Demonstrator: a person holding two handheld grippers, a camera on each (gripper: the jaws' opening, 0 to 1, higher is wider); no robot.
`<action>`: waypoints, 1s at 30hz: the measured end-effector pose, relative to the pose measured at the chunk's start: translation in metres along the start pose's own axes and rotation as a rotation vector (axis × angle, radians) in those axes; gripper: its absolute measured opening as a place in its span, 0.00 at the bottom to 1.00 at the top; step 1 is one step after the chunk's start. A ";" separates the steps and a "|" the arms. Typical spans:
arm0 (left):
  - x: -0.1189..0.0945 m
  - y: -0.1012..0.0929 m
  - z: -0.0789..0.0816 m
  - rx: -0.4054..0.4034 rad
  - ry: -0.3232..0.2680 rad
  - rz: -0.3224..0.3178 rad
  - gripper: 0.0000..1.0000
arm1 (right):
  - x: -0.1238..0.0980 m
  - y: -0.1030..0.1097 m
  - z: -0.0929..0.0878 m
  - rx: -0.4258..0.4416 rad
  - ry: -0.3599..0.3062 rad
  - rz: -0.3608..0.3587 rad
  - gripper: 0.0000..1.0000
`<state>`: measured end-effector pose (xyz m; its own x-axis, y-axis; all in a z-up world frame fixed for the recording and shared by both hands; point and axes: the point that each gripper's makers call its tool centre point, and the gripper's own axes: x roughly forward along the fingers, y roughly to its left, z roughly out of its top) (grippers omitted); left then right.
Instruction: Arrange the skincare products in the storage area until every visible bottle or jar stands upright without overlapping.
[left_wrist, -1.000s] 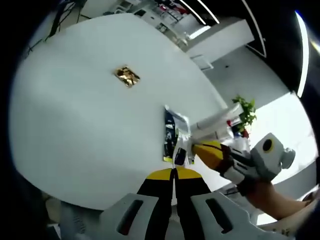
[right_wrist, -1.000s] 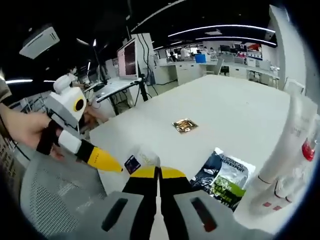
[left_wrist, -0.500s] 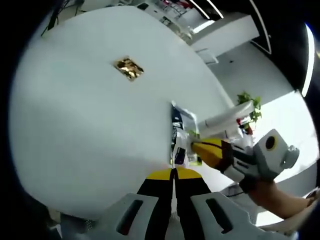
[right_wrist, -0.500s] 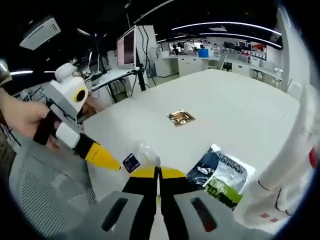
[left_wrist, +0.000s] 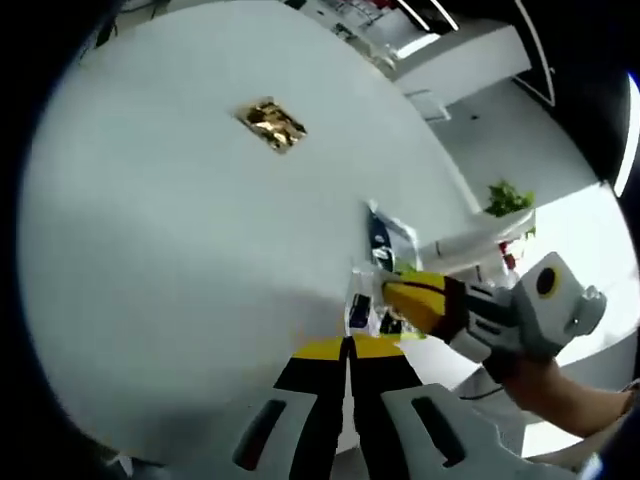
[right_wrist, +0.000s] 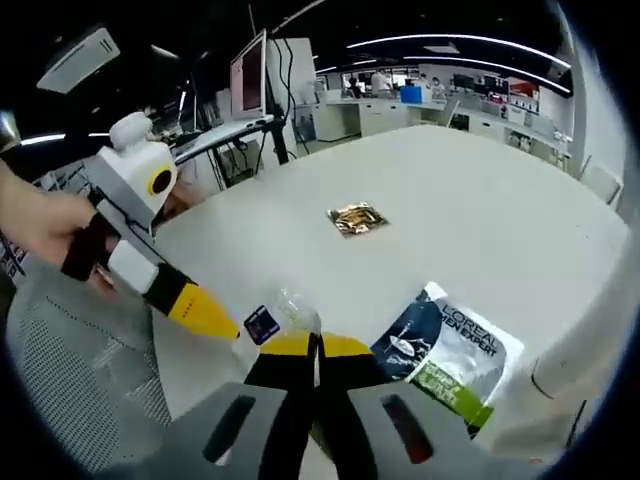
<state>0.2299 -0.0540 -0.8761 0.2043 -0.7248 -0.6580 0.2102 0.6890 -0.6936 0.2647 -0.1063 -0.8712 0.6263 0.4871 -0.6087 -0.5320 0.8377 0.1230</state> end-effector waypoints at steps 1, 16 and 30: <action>0.002 0.002 0.001 -0.001 0.002 0.005 0.00 | 0.001 0.000 0.000 0.000 0.002 0.000 0.01; 0.015 0.008 0.010 0.030 0.028 0.008 0.00 | 0.018 -0.013 -0.009 -0.024 0.049 -0.031 0.01; 0.017 0.019 0.012 0.110 0.051 0.038 0.00 | 0.028 -0.011 -0.016 -0.078 0.090 -0.035 0.01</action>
<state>0.2490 -0.0534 -0.8973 0.1656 -0.6953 -0.6994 0.3072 0.7103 -0.6333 0.2783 -0.1060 -0.9022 0.5936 0.4309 -0.6797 -0.5557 0.8303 0.0411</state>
